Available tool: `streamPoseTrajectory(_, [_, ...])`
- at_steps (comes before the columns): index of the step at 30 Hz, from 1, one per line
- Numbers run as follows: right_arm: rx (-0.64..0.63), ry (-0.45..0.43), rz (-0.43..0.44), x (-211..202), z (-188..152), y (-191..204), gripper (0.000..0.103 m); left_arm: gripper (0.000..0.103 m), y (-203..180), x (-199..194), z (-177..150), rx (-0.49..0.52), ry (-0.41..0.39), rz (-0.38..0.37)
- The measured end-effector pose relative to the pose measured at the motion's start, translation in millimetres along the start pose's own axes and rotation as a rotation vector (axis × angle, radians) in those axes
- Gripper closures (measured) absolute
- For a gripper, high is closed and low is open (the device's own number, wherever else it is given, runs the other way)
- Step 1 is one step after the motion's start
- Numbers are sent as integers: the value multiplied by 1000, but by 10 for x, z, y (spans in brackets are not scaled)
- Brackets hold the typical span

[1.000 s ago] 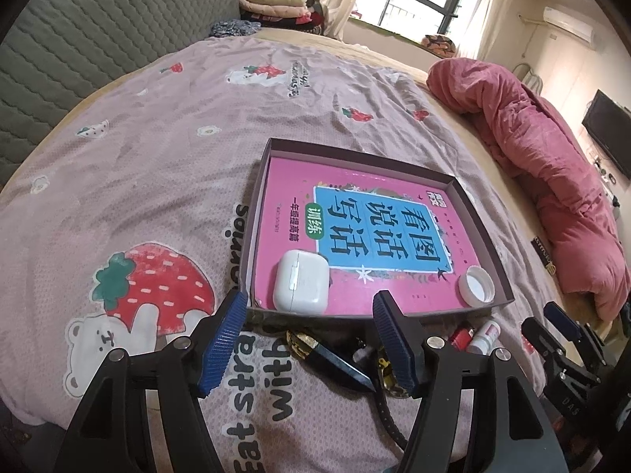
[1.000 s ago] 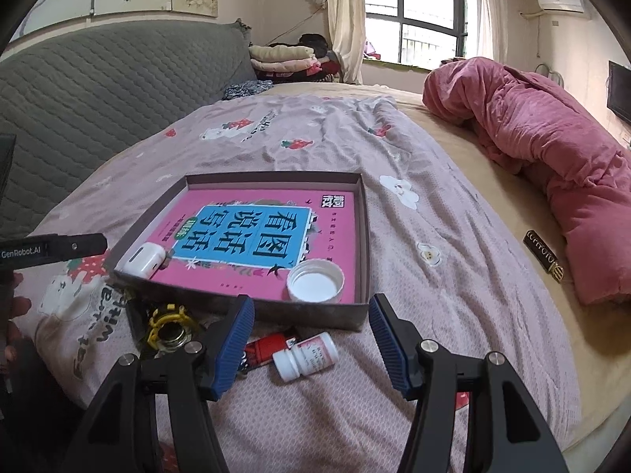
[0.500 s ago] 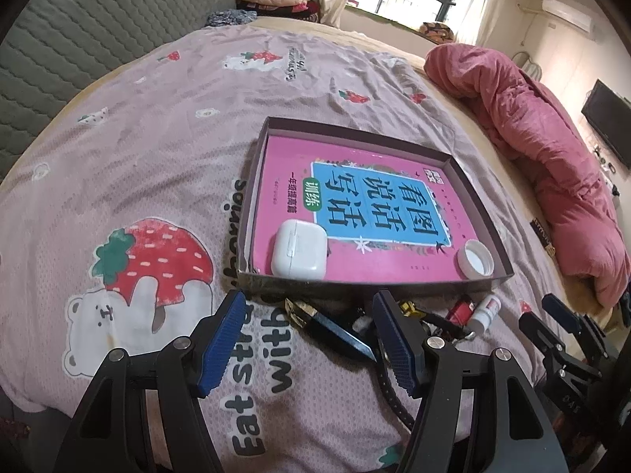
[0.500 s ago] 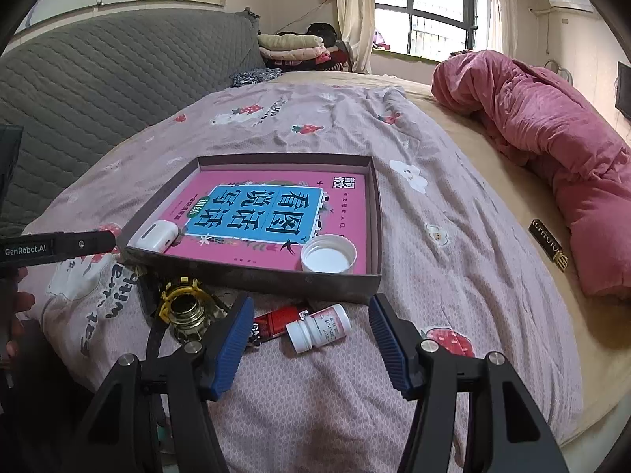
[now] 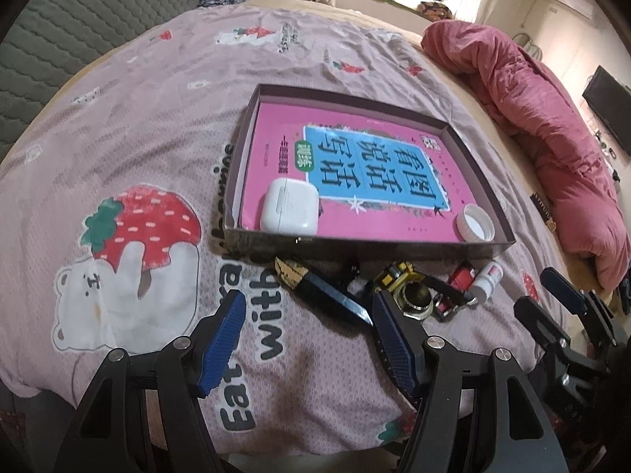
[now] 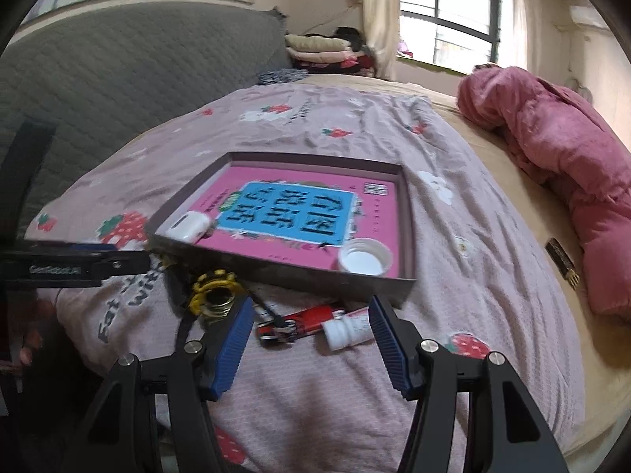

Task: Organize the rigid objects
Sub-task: 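Move the right gripper to the brass fitting while the left approaches the black gold-tipped pen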

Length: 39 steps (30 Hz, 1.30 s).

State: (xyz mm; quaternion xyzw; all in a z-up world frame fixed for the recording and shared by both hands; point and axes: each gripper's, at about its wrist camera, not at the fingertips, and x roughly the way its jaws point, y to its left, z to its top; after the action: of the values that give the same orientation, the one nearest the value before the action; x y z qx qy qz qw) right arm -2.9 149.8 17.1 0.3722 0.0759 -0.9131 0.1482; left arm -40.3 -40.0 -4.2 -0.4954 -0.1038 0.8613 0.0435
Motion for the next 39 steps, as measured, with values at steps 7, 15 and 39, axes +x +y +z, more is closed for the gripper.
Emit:
streamPoseTrajectory(7, [-56, 24, 75, 83, -30, 244, 43, 34, -10, 67, -57, 0, 36, 2])
streamPoseTrajectory(15, [-68, 65, 131, 229, -92, 340, 43, 34, 19, 154, -70, -23, 58, 7])
streamPoseTrajectory(39, [-95, 94, 147, 416, -147, 434, 43, 34, 45, 680, 110, -215, 210, 14])
